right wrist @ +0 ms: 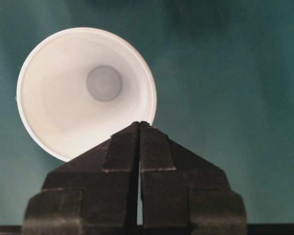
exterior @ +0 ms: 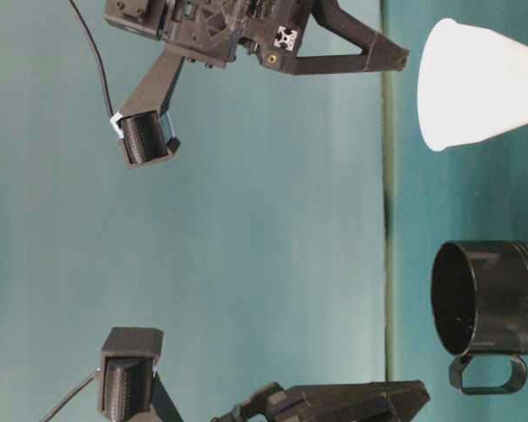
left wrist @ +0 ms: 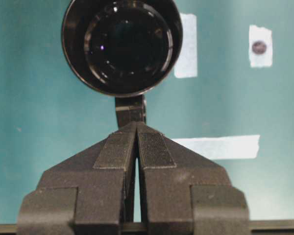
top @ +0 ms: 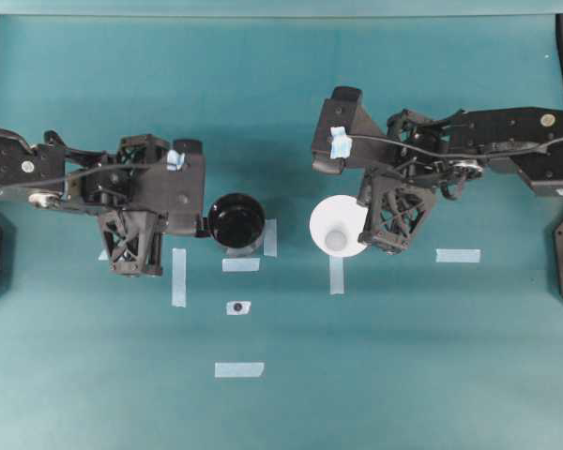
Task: Holding the cup holder with the left arm, the right arm places the cup into the cup holder.
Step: 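Open both grippers and lower them around holder handle and cup rim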
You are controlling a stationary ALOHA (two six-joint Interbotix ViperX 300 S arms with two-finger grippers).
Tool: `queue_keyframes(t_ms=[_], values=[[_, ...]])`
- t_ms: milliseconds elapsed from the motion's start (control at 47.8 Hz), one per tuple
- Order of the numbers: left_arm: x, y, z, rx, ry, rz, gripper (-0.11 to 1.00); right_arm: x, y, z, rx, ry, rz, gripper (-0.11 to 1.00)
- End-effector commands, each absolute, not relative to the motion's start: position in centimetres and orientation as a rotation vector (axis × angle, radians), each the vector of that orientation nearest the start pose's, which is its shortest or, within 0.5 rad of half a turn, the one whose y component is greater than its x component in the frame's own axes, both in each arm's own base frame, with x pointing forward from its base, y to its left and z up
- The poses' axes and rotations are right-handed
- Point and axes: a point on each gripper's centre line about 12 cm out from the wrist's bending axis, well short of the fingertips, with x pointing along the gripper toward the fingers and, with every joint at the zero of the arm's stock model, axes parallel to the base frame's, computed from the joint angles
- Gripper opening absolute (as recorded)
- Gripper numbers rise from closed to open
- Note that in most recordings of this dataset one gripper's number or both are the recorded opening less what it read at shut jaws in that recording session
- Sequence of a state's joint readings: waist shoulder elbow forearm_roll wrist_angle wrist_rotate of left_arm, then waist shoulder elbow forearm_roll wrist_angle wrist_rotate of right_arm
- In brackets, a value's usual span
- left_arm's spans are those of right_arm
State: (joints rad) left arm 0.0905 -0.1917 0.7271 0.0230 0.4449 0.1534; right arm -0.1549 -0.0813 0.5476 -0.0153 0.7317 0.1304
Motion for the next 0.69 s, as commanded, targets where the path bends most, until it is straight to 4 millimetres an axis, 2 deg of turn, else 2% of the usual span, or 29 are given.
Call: queue_keyframes(t_ms=[0, 460, 564, 669], values=[[32.94, 3.23, 19.36, 0.134, 0.946, 0.010, 0.03, 34.73, -5.50, 20.27, 0.176, 1.136, -0.207, 0.02], [33.19, 3.61, 19.74, 0.127, 0.932, 0.023, 0.03, 34.88, -5.53, 20.56, 0.172, 1.123, -0.204, 0.04], [33.21, 3.62, 19.70, 0.127, 0.932, 0.022, 0.04, 34.98, -5.54, 20.67, 0.171, 1.110, -0.204, 0.09], [33.19, 3.61, 19.59, 0.128, 0.936, 0.021, 0.07, 35.16, -5.57, 20.63, 0.170, 1.092, -0.203, 0.20]])
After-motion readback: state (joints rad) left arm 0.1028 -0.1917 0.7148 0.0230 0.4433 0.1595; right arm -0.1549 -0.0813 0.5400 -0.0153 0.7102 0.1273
